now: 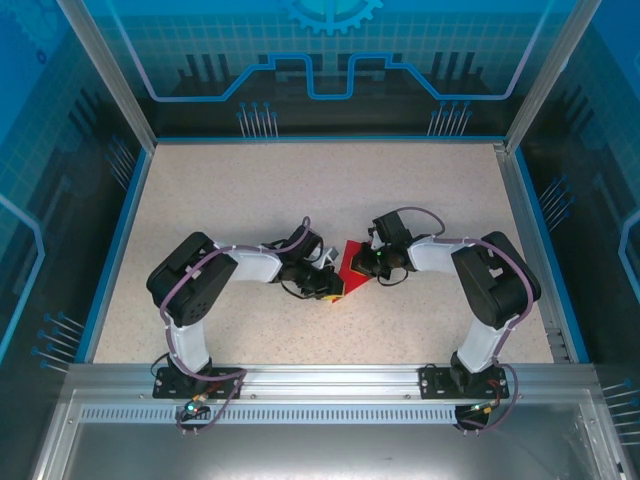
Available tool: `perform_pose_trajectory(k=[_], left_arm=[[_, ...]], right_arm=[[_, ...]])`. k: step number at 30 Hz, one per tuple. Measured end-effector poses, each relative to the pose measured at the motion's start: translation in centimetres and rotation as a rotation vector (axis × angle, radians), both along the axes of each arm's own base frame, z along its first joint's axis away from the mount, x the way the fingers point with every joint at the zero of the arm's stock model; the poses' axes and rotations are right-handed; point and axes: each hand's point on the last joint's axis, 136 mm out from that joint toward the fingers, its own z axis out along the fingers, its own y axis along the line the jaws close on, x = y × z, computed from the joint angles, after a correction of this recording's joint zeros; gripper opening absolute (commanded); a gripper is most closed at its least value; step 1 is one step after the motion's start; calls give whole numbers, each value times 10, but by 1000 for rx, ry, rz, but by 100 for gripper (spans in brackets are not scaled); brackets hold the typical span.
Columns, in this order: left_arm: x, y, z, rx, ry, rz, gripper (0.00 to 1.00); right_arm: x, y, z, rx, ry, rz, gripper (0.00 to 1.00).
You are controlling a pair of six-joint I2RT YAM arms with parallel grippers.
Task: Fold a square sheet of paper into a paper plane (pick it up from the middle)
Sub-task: Fourth fold the wing at the center of the table.
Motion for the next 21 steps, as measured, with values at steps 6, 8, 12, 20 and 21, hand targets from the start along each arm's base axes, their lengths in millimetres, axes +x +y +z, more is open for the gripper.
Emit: perform_pose_trajectory(k=[6, 8, 12, 20, 21], left_arm=[[-1, 0, -1, -1, -5, 0, 15], [0, 0, -2, 1, -6, 1, 15], [-1, 0, -3, 9, -8, 2, 15], [-1, 0, -3, 35, 5, 17, 16], [-1, 0, -3, 39, 6, 17, 16]], right_arm=[[0, 0, 0, 0, -1, 3, 4], [0, 0, 0, 0, -1, 3, 4], [0, 0, 0, 0, -1, 3, 4], [0, 0, 0, -1, -1, 3, 4], [0, 0, 0, -1, -1, 3, 4]])
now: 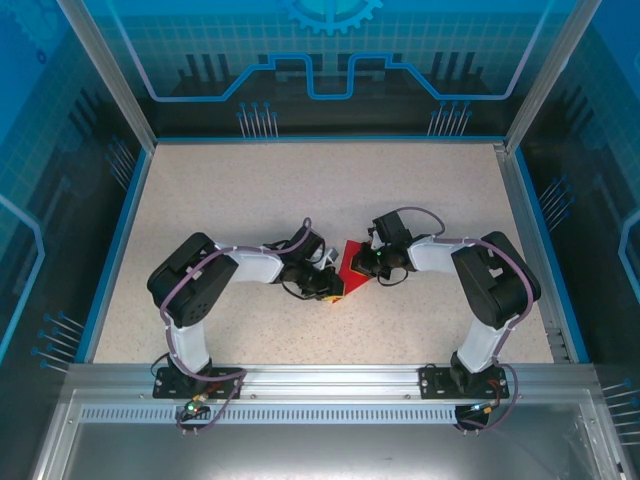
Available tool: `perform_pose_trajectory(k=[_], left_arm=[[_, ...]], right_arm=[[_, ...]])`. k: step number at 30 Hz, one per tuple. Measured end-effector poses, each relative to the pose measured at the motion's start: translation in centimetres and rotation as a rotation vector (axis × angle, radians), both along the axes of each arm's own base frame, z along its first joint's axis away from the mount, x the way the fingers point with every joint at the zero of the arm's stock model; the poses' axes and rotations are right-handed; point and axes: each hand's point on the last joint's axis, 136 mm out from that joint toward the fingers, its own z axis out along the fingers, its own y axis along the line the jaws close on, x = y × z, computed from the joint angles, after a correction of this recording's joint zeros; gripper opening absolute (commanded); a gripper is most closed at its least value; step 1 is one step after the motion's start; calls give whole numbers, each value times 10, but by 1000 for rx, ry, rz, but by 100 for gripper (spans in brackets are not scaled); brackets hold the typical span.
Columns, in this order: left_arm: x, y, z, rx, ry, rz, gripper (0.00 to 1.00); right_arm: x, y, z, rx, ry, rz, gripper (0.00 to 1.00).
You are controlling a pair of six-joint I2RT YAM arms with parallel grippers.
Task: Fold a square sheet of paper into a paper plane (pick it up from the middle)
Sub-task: Fourth fold the wing at the center of the table.
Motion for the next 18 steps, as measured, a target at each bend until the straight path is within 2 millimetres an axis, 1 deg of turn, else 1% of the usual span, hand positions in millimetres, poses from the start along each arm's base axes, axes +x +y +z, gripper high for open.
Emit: perform_pose_trajectory(k=[3, 7, 11, 15, 18], left_arm=[[-1, 1, 3, 13, 1, 3, 17], [-1, 5, 13, 25, -12, 11, 18], [4, 4, 19, 26, -25, 20, 17], [3, 5, 17, 30, -20, 20, 15], [2, 6, 11, 43, -4, 20, 14]], right_arm=[[0, 0, 0, 0, 0, 0, 4], [0, 0, 0, -1, 1, 0, 4], [0, 0, -1, -2, 3, 1, 4], [-1, 0, -2, -4, 4, 6, 4], [-1, 0, -2, -5, 5, 7, 4]])
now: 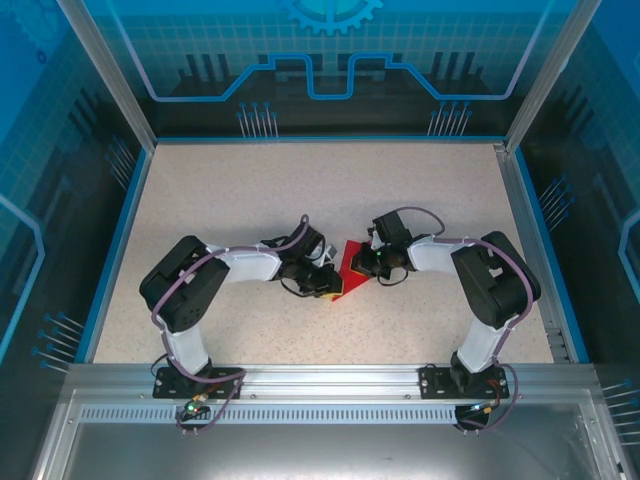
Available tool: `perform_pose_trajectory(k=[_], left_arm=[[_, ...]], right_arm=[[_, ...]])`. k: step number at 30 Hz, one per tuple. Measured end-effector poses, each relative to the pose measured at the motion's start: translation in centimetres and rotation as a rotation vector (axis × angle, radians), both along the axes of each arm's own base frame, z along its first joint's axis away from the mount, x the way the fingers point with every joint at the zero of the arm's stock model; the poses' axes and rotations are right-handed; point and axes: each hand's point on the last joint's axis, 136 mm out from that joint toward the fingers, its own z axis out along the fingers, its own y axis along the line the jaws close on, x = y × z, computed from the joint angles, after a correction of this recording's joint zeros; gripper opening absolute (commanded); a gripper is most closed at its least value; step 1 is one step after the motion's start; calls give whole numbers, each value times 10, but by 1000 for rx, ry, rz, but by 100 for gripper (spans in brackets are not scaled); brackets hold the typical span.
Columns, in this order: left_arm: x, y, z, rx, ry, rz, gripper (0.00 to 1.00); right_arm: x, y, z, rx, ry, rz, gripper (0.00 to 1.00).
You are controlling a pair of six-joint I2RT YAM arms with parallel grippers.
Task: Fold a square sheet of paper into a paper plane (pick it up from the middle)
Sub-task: Fourth fold the wing at the center of the table.
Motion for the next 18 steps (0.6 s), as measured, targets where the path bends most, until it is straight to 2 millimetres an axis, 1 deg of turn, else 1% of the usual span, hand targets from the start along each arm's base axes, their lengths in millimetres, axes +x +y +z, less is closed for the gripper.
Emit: perform_pose_trajectory(k=[4, 11, 15, 18], left_arm=[[-4, 3, -9, 24, 30, 0, 12], [-9, 7, -12, 40, 43, -1, 11], [-17, 16, -4, 59, 43, -8, 12], [-14, 14, 11, 38, 8, -8, 12]], right_arm=[[1, 1, 0, 1, 4, 2, 3], [1, 2, -1, 1, 8, 9, 4], [1, 2, -1, 1, 8, 10, 4], [1, 2, -1, 0, 8, 10, 4]])
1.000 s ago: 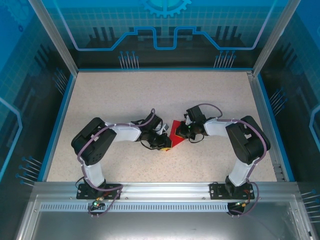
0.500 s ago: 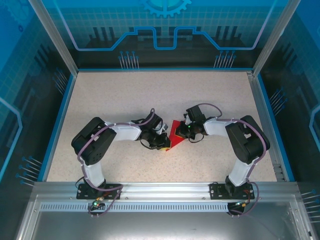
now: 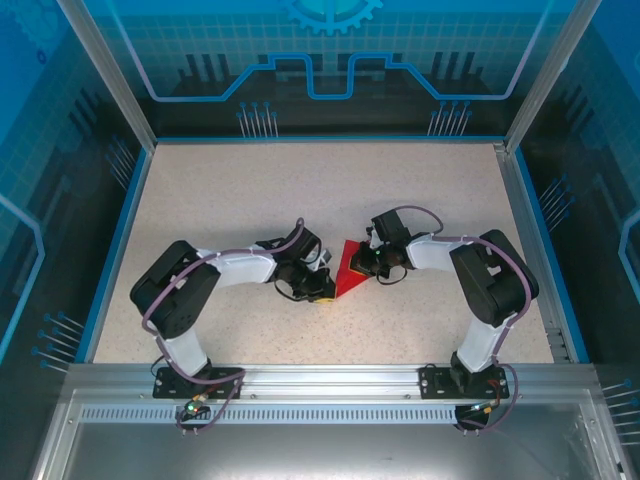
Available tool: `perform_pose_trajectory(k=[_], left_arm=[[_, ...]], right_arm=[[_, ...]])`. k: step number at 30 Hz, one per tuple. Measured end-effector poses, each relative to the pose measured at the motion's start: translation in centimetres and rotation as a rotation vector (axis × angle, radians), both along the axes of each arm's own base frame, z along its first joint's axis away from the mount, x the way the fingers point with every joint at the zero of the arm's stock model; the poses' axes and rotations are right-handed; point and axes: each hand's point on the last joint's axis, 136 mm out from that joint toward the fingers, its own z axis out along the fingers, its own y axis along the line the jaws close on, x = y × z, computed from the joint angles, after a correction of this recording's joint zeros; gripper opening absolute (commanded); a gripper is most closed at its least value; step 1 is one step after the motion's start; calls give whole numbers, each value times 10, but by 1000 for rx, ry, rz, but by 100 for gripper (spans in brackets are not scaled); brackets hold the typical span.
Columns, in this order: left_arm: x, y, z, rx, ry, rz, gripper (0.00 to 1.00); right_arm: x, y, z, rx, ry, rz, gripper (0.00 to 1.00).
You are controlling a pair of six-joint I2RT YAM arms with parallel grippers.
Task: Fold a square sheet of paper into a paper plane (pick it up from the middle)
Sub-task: Fourth fold the wing at the center of the table.
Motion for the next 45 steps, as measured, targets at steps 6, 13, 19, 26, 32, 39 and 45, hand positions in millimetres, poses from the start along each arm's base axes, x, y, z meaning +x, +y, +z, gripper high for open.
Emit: perform_pose_trajectory(k=[6, 13, 19, 26, 32, 39, 45], left_arm=[[34, -17, 23, -45, -95, 20, 12], [66, -34, 6, -21, -122, 25, 10], [65, -30, -7, 14, -103, 21, 9], [61, -27, -15, 26, -98, 3, 9], [53, -24, -24, 22, -91, -9, 9], [47, -21, -23, 4, -124, -24, 9], [33, -16, -23, 2, -116, -38, 10]], right_arm=[[0, 0, 0, -1, -1, 2, 3], [0, 0, 0, -1, -4, 3, 3], [-1, -1, 0, -2, -6, 5, 3], [-1, -1, 0, -3, -5, 5, 3], [-1, -1, -1, -5, -4, 4, 3], [-2, -1, -1, -7, -2, 4, 3], [-2, -1, -2, -7, -1, 4, 3]])
